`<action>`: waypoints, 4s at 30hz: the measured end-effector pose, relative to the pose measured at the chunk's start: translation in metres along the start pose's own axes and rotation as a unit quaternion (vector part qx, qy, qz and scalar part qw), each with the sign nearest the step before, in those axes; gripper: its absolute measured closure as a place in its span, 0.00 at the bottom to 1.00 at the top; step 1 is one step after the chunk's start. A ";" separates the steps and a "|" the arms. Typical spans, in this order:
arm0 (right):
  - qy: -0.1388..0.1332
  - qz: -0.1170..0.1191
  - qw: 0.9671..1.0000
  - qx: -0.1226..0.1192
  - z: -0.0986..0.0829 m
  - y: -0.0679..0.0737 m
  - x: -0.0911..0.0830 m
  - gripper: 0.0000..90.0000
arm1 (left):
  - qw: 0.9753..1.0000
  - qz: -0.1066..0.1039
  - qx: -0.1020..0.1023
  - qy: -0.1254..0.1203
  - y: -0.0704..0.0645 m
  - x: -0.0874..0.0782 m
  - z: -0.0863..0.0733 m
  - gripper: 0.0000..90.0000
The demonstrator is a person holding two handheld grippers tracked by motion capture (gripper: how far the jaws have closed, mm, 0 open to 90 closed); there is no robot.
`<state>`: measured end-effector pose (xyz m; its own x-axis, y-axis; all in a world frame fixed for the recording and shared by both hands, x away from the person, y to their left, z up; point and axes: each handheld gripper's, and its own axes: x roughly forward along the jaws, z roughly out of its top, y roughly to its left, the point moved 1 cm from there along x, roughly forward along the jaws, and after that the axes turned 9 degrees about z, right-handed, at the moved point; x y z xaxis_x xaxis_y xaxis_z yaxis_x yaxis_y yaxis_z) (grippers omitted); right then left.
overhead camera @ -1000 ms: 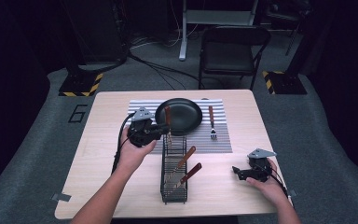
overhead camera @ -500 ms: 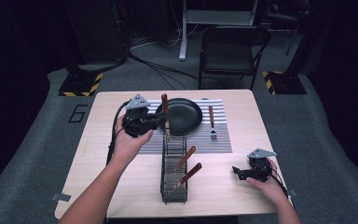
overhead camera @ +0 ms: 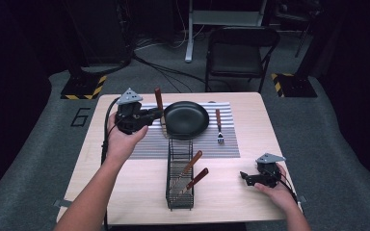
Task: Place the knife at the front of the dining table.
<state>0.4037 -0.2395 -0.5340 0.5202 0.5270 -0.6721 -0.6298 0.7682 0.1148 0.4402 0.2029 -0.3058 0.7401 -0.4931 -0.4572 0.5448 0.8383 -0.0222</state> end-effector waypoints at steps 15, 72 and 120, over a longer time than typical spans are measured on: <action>0.000 0.001 1.000 0.000 0.000 0.000 0.000 0.11 | 0.998 0.039 -0.028 0.026 0.038 0.026 -0.029 0.90; 0.000 0.002 1.000 0.000 0.000 0.000 0.000 0.11 | 0.980 0.099 -0.147 0.092 0.109 0.102 -0.099 0.90; 0.000 0.002 1.000 -0.003 0.000 0.000 0.000 0.11 | 0.951 0.153 -0.245 0.113 0.135 0.160 -0.128 0.90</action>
<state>0.4044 -0.2395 -0.5340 0.5172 0.5308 -0.6713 -0.6353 0.7637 0.1144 0.5821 0.2672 -0.4953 0.7002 -0.1935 -0.6872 0.0279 0.9692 -0.2445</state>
